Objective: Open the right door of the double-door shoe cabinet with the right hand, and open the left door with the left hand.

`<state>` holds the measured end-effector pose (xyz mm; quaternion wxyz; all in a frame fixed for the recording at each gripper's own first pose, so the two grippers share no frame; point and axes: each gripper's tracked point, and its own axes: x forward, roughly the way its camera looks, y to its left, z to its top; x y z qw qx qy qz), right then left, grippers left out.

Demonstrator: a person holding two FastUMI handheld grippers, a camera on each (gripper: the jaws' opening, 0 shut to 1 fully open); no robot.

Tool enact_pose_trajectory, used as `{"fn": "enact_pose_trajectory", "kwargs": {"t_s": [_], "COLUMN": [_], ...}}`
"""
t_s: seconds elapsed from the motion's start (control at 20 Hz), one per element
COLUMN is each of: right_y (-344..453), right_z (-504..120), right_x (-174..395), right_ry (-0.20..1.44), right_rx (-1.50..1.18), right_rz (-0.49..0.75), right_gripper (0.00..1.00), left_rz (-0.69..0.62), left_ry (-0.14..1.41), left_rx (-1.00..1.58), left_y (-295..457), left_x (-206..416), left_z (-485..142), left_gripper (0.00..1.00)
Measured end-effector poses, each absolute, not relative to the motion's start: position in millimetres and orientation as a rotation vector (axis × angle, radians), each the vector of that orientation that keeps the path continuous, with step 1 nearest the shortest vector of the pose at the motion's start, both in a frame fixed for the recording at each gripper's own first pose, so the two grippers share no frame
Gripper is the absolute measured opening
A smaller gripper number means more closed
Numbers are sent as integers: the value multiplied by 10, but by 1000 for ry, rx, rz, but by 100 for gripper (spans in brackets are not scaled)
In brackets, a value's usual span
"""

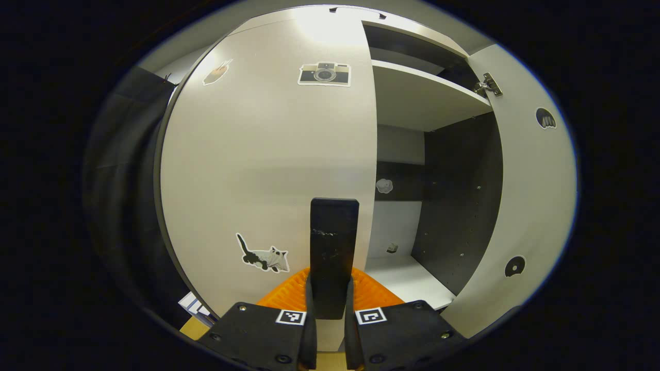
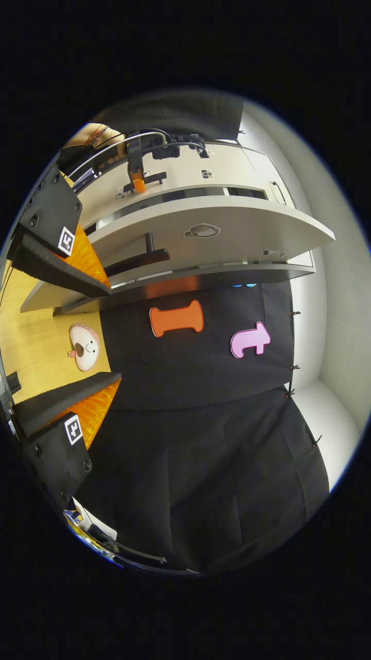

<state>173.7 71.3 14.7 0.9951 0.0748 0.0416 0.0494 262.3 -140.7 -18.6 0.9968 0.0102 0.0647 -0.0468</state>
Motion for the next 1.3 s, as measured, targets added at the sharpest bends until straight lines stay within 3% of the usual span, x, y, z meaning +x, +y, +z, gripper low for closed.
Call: {"fn": "enact_pose_trajectory", "kwargs": {"t_s": [0.55,0.6,0.65,0.8,0.85,0.9,1.3], "right_y": [1061,1094,1144,1280,1326,1375,1709], "right_z": [266,266,260,239,239,255,300], "right_x": [1549,1504,1458,1296,1252,1219,1092], "right_ry": [50,46,46,46,39,31,-1], "right_rx": [129,128,129,132,129,124,101], "right_rz": [100,98,98,97,93,93,104], "right_gripper": [96,89,96,96,89,96,96], "left_rz": [-171,-177,-182,-199,-207,-217,-257], "left_ry": [109,109,110,107,105,105,107], "left_rx": [-11,-11,-10,-9,-6,-5,-25], "left_y": [-1202,-1183,-1156,-1109,-1083,-1057,-776], "left_x": [2087,2046,2009,1907,1871,1827,1488], "left_z": [-183,-184,-183,-167,-165,-169,-144], "left_gripper": [19,19,19,19,19,19,19]}}
